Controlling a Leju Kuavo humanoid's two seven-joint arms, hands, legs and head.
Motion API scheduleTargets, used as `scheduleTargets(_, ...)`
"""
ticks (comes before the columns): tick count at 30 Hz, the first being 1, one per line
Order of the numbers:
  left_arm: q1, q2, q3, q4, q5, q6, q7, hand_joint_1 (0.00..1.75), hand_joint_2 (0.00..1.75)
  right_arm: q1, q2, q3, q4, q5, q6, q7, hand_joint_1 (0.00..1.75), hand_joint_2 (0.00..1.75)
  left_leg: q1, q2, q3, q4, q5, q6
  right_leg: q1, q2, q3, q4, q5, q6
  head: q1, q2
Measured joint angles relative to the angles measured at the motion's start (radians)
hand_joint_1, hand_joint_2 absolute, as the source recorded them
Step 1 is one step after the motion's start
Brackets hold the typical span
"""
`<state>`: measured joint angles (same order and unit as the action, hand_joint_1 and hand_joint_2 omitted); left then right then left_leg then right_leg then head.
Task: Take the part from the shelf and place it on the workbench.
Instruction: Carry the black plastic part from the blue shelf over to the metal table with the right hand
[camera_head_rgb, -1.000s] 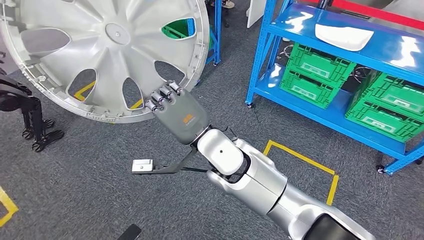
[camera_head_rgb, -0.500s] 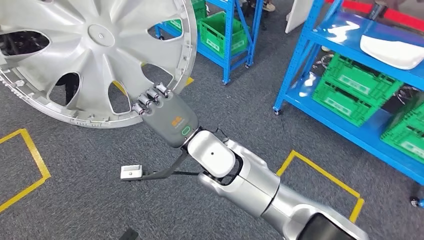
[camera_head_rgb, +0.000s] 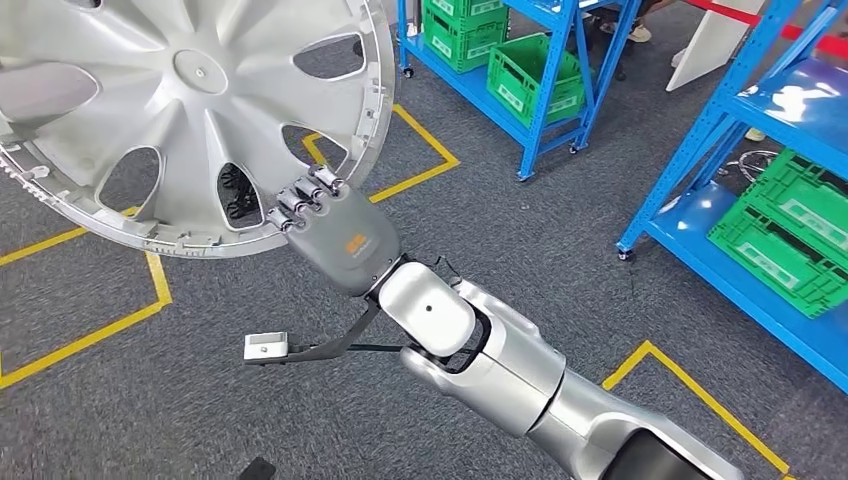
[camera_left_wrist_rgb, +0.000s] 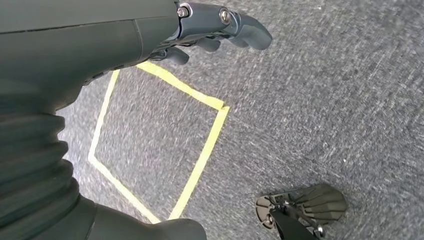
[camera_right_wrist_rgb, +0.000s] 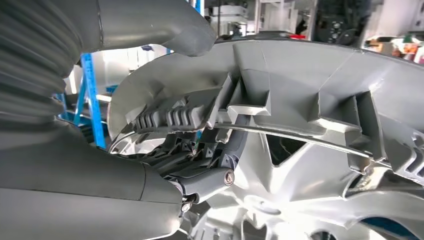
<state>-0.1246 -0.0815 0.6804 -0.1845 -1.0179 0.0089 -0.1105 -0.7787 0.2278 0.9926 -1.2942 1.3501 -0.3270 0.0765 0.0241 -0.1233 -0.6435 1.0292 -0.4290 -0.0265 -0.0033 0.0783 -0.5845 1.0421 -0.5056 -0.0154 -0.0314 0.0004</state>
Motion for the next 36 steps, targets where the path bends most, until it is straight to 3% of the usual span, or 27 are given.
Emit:
scheduleTargets(2,0.002,0.001,0.0,0.0,-0.001,0.0,0.002,0.0,1.75,0.0,0.0,0.0,-0.003,-0.001,0.001,0.0,1.75,1.75,0.003,-0.017,-0.006,-0.007,0.008,-0.015,0.002,-0.02,0.001,-0.008,0.006,-0.005,0.001,0.0)
scheduleTargets(3,0.004,0.001,0.001,0.0,-0.001,0.001,0.003,0.0,1.75,0.0,0.0,0.0,-0.004,-0.001,0.002,-0.001,1.75,1.75,0.003,-0.005,-0.01,-0.006,0.008,-0.02,0.001,-0.032,0.004,-0.014,0.011,-0.011,0.001,0.0)
scheduleTargets(4,0.004,0.001,0.001,0.001,-0.002,0.001,0.004,0.0,1.75,0.0,0.0,0.0,-0.006,-0.002,0.003,0.0,1.75,1.75,0.001,0.022,-0.018,0.009,-0.002,-0.024,-0.001,-0.045,0.007,-0.021,0.015,-0.018,-0.002,0.0)
scheduleTargets(6,0.0,0.0,0.001,0.001,-0.002,0.001,0.005,0.0,1.75,0.0,0.0,-0.001,-0.006,-0.003,0.004,0.0,1.75,1.75,-0.002,0.09,-0.06,0.101,-0.054,-0.03,-0.002,-0.072,0.011,-0.028,0.019,-0.027,-0.008,0.0)
scheduleTargets(8,-0.002,0.0,0.001,0.001,-0.003,0.001,0.005,0.0,1.75,0.001,-0.002,-0.002,-0.007,-0.002,0.005,0.0,1.75,1.75,0.0,0.115,-0.116,0.228,-0.11,-0.037,-0.001,-0.101,0.011,-0.028,0.017,-0.03,-0.01,0.0)
scheduleTargets(9,-0.002,0.0,0.001,0.001,-0.003,0.001,0.005,0.0,1.75,0.003,-0.002,-0.002,-0.007,-0.002,0.006,-0.001,1.75,1.75,0.002,0.117,-0.129,0.261,-0.117,-0.04,-0.001,-0.115,0.011,-0.028,0.017,-0.03,-0.011,0.0)
scheduleTargets(10,-0.001,0.001,0.001,0.001,-0.003,0.001,0.005,0.0,1.75,0.004,-0.002,-0.001,-0.007,-0.002,0.007,-0.001,1.75,1.75,0.003,0.121,-0.12,0.251,-0.105,-0.042,-0.001,-0.128,0.012,-0.027,0.015,-0.028,-0.011,0.0)
scheduleTargets(11,-0.001,0.002,0.001,0.001,-0.003,0.001,0.006,0.0,1.75,0.005,-0.002,-0.001,-0.008,-0.002,0.008,-0.002,1.75,1.75,0.005,0.127,-0.093,0.205,-0.079,-0.044,-0.002,-0.14,0.013,-0.026,0.013,-0.025,-0.011,0.0)
scheduleTargets(13,-0.003,0.002,0.002,0.0,-0.003,0.001,0.006,0.0,1.75,0.005,-0.002,-0.001,-0.01,-0.001,0.01,-0.002,1.75,1.75,0.004,0.164,-0.016,0.067,-0.029,-0.043,0.0,-0.164,0.015,-0.019,0.005,-0.015,-0.012,0.0)
scheduleTargets(15,-0.005,0.002,0.002,-0.001,-0.003,0.001,0.006,0.0,1.75,0.006,-0.002,-0.001,-0.014,-0.001,0.011,-0.001,1.75,1.75,-0.001,0.183,0.02,0.0,-0.014,-0.029,0.006,-0.182,0.016,-0.013,-0.002,-0.003,-0.011,0.0)
scheduleTargets(17,-0.005,0.002,0.004,-0.001,-0.005,0.001,0.006,0.0,1.75,0.006,-0.002,-0.001,-0.017,-0.001,0.013,-0.002,1.75,1.75,-0.004,0.163,0.015,0.002,-0.014,-0.011,0.008,-0.197,0.019,-0.014,-0.004,0.005,-0.009,0.0)
scheduleTargets(18,-0.004,0.002,0.005,0.0,-0.006,0.001,0.006,0.0,1.75,0.006,-0.002,-0.001,-0.019,0.0,0.014,-0.002,1.75,1.75,-0.004,0.152,0.013,0.001,-0.013,-0.004,0.005,-0.189,0.02,-0.01,-0.01,0.011,-0.007,0.0)
scheduleTargets(20,-0.005,0.002,0.006,-0.001,-0.009,0.0,0.008,0.0,1.75,0.005,-0.002,-0.001,-0.023,0.0,0.016,-0.001,1.75,1.75,-0.001,0.131,0.012,0.0,-0.01,0.008,-0.001,-0.141,0.0,0.04,-0.046,0.02,-0.005,0.0)
scheduleTargets(22,-0.01,0.003,0.006,-0.001,-0.01,-0.001,0.008,0.0,1.75,0.005,-0.005,-0.001,-0.026,0.0,0.018,0.0,1.75,1.75,-0.002,0.108,0.009,-0.001,-0.007,0.017,-0.003,-0.092,-0.06,0.165,-0.109,0.022,-0.001,0.0)
scheduleTargets(24,-0.013,0.003,0.007,-0.001,-0.01,-0.001,0.009,0.0,1.75,0.005,-0.008,-0.001,-0.026,0.0,0.022,0.0,1.75,1.75,-0.006,0.081,0.006,0.0,-0.005,0.02,-0.001,-0.083,-0.117,0.272,-0.141,0.017,0.001,0.0)
scheduleTargets(25,-0.012,0.003,0.007,-0.001,-0.011,-0.001,0.009,0.0,1.75,0.006,-0.008,-0.001,-0.026,0.0,0.024,-0.001,1.75,1.75,-0.007,0.066,0.005,0.0,-0.004,0.021,0.001,-0.08,-0.123,0.276,-0.129,0.012,0.001,0.0)
scheduleTargets(27,-0.012,0.003,0.007,-0.001,-0.013,-0.001,0.009,0.0,1.75,0.005,-0.008,-0.001,-0.026,0.0,0.025,0.0,1.75,1.75,-0.008,0.036,0.005,0.001,-0.002,0.019,0.005,-0.058,-0.076,0.17,-0.059,-0.003,0.001,0.0)
scheduleTargets(29,-0.013,0.0,0.007,0.0,-0.016,-0.001,0.008,0.0,1.75,0.003,-0.009,-0.001,-0.026,0.0,0.026,0.0,1.75,1.75,-0.007,0.009,0.001,0.003,0.002,0.012,0.008,-0.011,-0.017,0.043,-0.005,-0.016,0.002,0.0)
scheduleTargets(31,-0.012,-0.001,0.007,0.0,-0.017,-0.001,0.008,0.0,1.75,0.001,-0.008,-0.001,-0.026,0.0,0.026,-0.001,1.75,1.75,-0.003,-0.012,-0.006,0.0,0.008,0.0,0.011,0.005,0.0,0.0,0.003,-0.019,0.003,0.0)
scheduleTargets(32,-0.011,-0.001,0.007,0.0,-0.018,-0.001,0.008,0.0,1.75,0.0,-0.008,-0.001,-0.026,0.0,0.026,-0.001,1.75,1.75,-0.001,-0.023,-0.008,-0.004,0.012,-0.008,0.013,-0.007,0.001,-0.004,0.007,-0.02,0.005,0.0)
scheduleTargets(33,-0.008,-0.001,0.007,0.0,-0.019,-0.001,0.008,0.0,1.75,-0.001,-0.007,-0.001,-0.026,0.0,0.026,-0.001,1.75,1.75,0.0,-0.023,-0.011,-0.006,0.014,-0.013,0.012,-0.02,0.003,-0.011,0.011,-0.024,0.005,0.0)
scheduleTargets(34,-0.006,-0.001,0.007,0.001,-0.02,-0.001,0.009,0.0,1.75,-0.001,-0.006,-0.001,-0.026,0.0,0.025,0.0,1.75,1.75,-0.002,-0.004,-0.016,0.001,0.009,-0.017,0.01,-0.032,0.007,-0.018,0.016,-0.029,0.004,0.0)
scheduleTargets(36,-0.006,-0.001,0.007,0.001,-0.023,-0.001,0.01,0.0,1.75,-0.003,-0.006,-0.002,-0.026,-0.001,0.024,0.001,1.75,1.75,-0.005,0.064,-0.049,0.069,-0.033,-0.024,0.008,-0.061,0.013,-0.029,0.023,-0.038,0.0,0.0)
